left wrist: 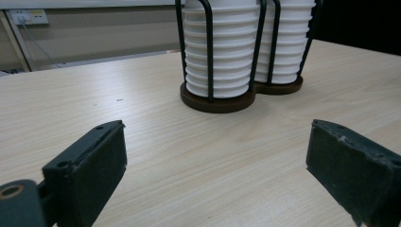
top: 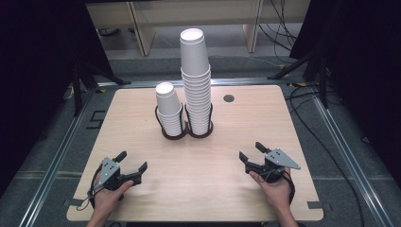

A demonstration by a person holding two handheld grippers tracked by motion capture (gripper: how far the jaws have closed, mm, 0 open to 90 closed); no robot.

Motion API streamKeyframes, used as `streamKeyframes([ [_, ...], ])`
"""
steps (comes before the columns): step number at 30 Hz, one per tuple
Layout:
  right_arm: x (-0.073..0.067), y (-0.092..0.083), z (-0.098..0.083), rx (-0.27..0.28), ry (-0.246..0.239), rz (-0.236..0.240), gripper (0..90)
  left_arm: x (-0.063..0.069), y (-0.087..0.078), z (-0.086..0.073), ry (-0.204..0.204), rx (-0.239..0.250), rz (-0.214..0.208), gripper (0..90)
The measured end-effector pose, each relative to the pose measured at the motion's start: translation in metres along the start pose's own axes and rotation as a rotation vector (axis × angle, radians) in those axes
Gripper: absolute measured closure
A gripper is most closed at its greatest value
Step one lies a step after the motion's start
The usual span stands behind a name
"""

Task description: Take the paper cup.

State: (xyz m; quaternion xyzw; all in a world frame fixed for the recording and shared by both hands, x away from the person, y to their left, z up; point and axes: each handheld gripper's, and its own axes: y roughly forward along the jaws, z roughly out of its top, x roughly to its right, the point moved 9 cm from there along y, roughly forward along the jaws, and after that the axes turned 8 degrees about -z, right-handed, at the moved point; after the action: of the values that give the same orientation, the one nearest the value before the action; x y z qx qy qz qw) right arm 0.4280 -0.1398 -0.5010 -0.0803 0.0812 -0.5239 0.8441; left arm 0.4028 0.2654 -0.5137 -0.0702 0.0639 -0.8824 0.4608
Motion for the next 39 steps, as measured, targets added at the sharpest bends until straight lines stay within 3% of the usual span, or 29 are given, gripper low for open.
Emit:
streamKeyframes([
  [2, 0.002, 0.0, 0.002, 0.013, -0.02, 0.002, 22.8, 0.005, 0.001, 0.003, -0.013, 0.006, -0.02, 5.6],
  [4, 0.002, 0.0, 0.003, 0.011, -0.002, -0.004, 22.7, 0.006, 0.0, 0.004, -0.01, -0.005, -0.026, 5.6],
  [8, 0.004, -0.002, 0.013, 0.03, -0.017, -0.004, 22.3, 0.012, 0.006, 0.02, -0.016, 0.035, -0.071, 7.0],
  [9, 0.001, -0.002, 0.015, 0.033, 0.019, 0.005, 22.1, 0.013, 0.006, 0.024, -0.027, 0.027, -0.079, 7.0],
  [10, 0.005, -0.001, 0.019, 0.046, -0.013, -0.009, 22.1, 0.014, 0.009, 0.028, -0.034, 0.05, -0.09, 7.9],
  [11, 0.002, -0.002, 0.02, 0.033, 0.009, 0.007, 22.1, 0.014, 0.009, 0.03, -0.043, 0.035, -0.093, 8.1],
  [13, 0.003, -0.001, 0.027, 0.049, -0.011, -0.002, 22.1, 0.016, 0.013, 0.039, -0.052, 0.051, -0.11, 8.3],
  [15, 0.003, -0.001, 0.037, 0.068, -0.009, 0.014, 21.7, 0.018, 0.019, 0.054, -0.033, 0.063, -0.133, 8.3],
  [16, 0.003, -0.001, 0.037, 0.068, -0.009, 0.014, 21.7, 0.018, 0.019, 0.054, -0.033, 0.063, -0.133, 8.3],
  [19, 0.003, 0.0, 0.051, 0.083, -0.013, 0.008, 21.2, 0.023, 0.027, 0.08, -0.011, 0.086, -0.162, 8.2],
  [20, 0.002, 0.0, 0.054, 0.073, -0.02, 0.012, 21.1, 0.023, 0.027, 0.08, -0.011, 0.086, -0.162, 8.2],
  [21, 0.002, 0.002, 0.06, 0.081, -0.019, 0.017, 20.9, 0.026, 0.031, 0.094, -0.001, 0.099, -0.177, 8.2],
  [23, 0.002, 0.003, 0.064, 0.088, -0.028, 0.017, 20.7, 0.027, 0.034, 0.1, 0.002, 0.103, -0.186, 8.2],
  [25, 0.0, 0.008, 0.079, 0.114, -0.044, 0.037, 20.0, 0.032, 0.044, 0.115, 0.014, 0.116, -0.213, 8.1],
  [26, -0.001, 0.007, 0.081, 0.089, -0.034, 0.03, 19.9, 0.032, 0.044, 0.115, 0.014, 0.116, -0.213, 8.0],
  [29, 0.0, 0.01, 0.092, 0.116, -0.057, 0.035, 19.3, 0.036, 0.052, 0.127, 0.035, 0.106, -0.234, 7.5],
  [30, -0.003, 0.011, 0.095, 0.11, -0.036, 0.044, 18.9, 0.037, 0.055, 0.131, 0.042, 0.108, -0.241, 7.4],
  [32, -0.002, 0.013, 0.105, 0.127, -0.066, 0.044, 18.8, 0.039, 0.061, 0.139, 0.055, 0.106, -0.249, 7.1],
  [33, -0.003, 0.014, 0.11, 0.121, -0.052, 0.048, 18.7, 0.04, 0.065, 0.145, 0.084, 0.119, -0.263, 7.1],
  [39, -0.008, 0.027, 0.141, 0.15, -0.06, 0.073, 17.8, 0.048, 0.087, 0.17, 0.104, 0.115, -0.302, 6.9],
])
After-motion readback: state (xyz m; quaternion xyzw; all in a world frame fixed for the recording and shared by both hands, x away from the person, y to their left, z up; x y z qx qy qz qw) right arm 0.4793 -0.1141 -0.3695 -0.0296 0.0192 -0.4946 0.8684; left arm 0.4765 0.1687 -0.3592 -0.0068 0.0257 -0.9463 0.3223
